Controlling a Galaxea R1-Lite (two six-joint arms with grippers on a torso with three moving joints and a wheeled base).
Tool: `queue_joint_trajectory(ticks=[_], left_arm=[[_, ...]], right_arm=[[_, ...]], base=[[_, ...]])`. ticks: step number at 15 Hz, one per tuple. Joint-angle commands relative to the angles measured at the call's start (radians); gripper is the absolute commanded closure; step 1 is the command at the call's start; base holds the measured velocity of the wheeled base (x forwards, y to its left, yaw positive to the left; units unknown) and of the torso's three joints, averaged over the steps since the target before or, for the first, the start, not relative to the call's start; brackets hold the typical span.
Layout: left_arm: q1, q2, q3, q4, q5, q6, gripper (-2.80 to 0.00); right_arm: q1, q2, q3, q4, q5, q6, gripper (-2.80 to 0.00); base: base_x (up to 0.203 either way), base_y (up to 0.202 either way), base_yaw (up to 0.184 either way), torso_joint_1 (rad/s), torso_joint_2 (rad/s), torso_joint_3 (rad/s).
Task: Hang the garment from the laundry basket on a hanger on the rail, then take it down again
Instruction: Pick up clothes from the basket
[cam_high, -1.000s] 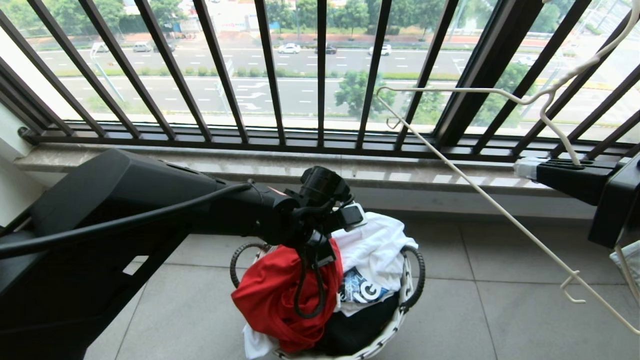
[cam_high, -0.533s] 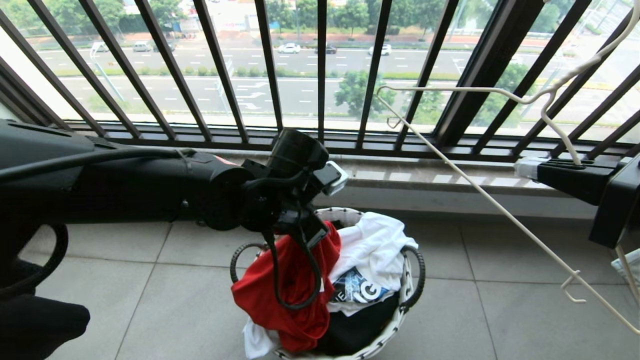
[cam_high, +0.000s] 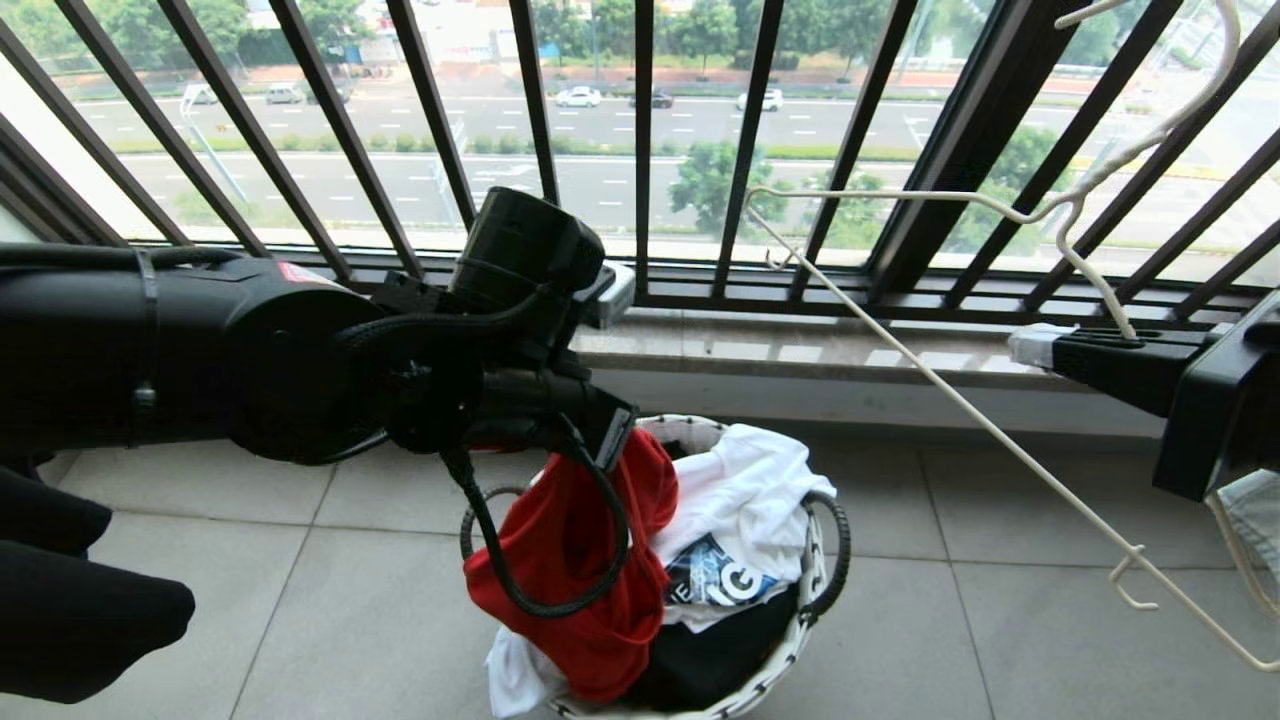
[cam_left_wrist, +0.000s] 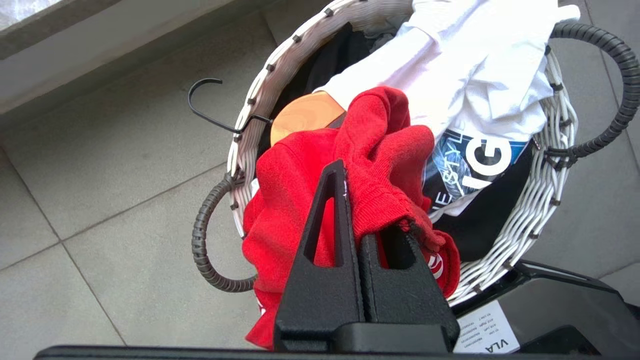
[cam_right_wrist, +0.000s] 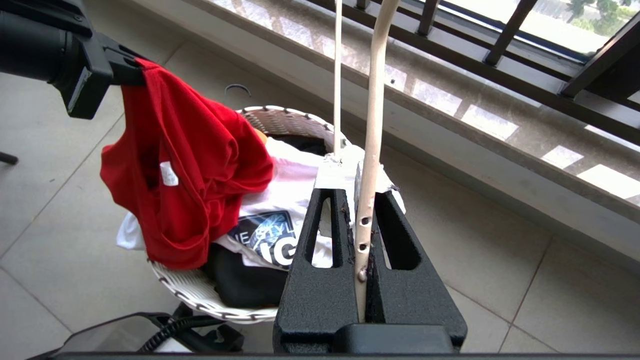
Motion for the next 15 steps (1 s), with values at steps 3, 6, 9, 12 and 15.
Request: queue_joint_trajectory(ticks=[3,6,9,12,15], left_arm=[[0.017,-0.044,-0.047,-0.001,0.005,-0.048,0.0],[0.023,-0.115,-0.073,0.001,0.008,-0.095,0.0],[0.025,-0.076,-0.074,0.0,0.011,-0.097,0.0],[0.024,-0.092,-0.075,-0.001,0.01,-0.101,0.0],[0.025,-0.112,-0.072,-0.001,0.011,-0.1,0.0]], right_arm=[[0.0,0.018,-0.003,-0.001,0.002,0.002,0.0],[0.0,0.02,-0.003,-0.001,0.002,0.002,0.0],[-0.001,0.018,-0.004,-0.002,0.001,0.004,0.0],[-0.001,0.02,-0.004,-0.002,-0.001,0.007,0.0],[-0.001,0.021,-0.004,-0.002,-0.001,0.007,0.0]], base=[[0.0,0.0,0.0,0.0,0.0,0.0],[0.0,0.0,0.0,0.0,0.0,0.0],[0.0,0.0,0.0,0.0,0.0,0.0],[0.0,0.0,0.0,0.0,0.0,0.0],[0.0,0.0,0.0,0.0,0.0,0.0]])
